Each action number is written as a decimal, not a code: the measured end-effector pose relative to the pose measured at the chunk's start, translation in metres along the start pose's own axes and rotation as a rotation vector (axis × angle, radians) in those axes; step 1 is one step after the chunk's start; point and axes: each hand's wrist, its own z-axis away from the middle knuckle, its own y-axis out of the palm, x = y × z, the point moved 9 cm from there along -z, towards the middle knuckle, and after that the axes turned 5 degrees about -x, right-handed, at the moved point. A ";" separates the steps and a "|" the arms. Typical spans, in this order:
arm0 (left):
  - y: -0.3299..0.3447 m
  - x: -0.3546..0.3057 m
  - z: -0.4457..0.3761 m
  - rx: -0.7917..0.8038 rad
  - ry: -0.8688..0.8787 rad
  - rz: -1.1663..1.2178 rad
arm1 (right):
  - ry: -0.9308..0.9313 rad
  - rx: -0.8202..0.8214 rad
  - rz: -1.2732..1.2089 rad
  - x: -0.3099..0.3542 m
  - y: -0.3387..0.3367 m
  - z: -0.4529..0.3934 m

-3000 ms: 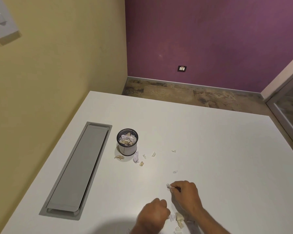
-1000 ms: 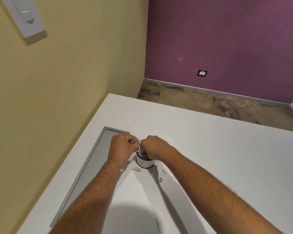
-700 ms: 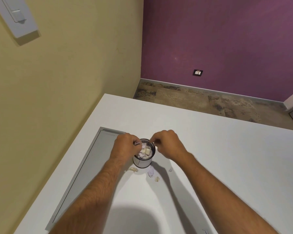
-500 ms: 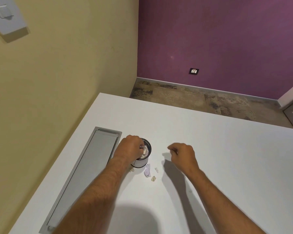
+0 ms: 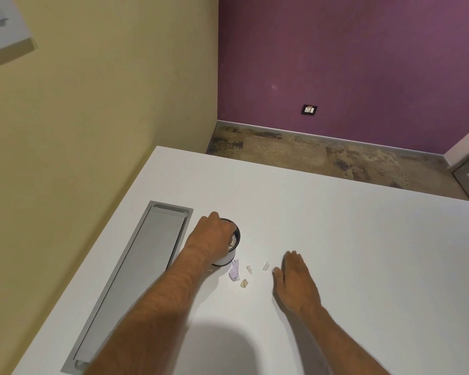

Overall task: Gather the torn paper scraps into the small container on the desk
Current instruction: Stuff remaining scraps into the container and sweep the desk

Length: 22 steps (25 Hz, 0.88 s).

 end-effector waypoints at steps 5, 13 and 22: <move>-0.033 0.028 0.026 -0.435 -0.109 0.510 | -0.339 0.052 0.064 0.056 0.036 0.043; 0.072 0.066 0.093 -0.239 -0.381 0.403 | -0.492 0.075 0.084 0.083 0.048 0.046; 0.115 -0.011 0.151 -0.168 0.135 0.049 | -0.644 0.129 0.150 0.074 0.061 0.075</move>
